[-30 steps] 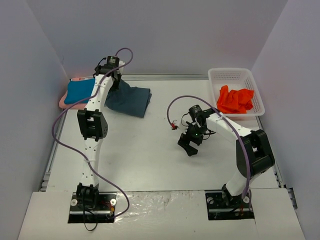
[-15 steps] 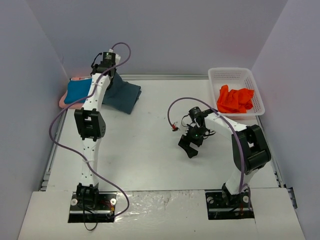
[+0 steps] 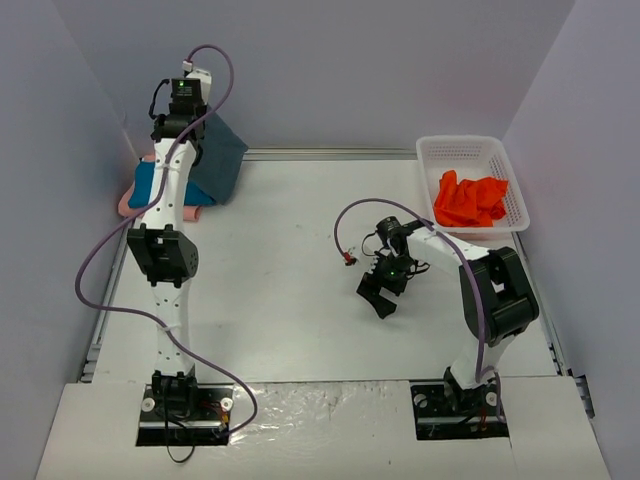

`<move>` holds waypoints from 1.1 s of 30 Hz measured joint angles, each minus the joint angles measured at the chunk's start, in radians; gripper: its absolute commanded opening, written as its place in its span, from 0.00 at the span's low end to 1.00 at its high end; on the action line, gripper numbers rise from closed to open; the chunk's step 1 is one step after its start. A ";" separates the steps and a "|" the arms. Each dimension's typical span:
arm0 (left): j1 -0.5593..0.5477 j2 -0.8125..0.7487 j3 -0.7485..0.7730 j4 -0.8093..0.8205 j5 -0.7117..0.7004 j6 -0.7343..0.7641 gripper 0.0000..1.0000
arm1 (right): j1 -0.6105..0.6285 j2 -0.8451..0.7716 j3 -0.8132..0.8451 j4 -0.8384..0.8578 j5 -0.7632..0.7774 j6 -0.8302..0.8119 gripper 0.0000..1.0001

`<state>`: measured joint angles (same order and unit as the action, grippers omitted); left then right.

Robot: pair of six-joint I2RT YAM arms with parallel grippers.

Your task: Fold and stack the t-shirts

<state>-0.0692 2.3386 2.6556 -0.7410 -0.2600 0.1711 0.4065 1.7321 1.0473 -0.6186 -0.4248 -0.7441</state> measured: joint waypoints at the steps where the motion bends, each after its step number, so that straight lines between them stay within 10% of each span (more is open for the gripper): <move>1: 0.006 -0.003 0.000 0.000 0.000 0.000 0.02 | 0.000 0.000 0.000 0.002 0.002 0.002 1.00; 33: 0.230 0.002 -0.122 0.124 -0.026 0.175 0.02 | -0.005 0.045 0.043 -0.023 0.031 0.048 1.00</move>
<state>0.1608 2.3409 2.5332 -0.6167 -0.2863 0.3462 0.4015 1.7775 1.0908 -0.6415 -0.3935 -0.6956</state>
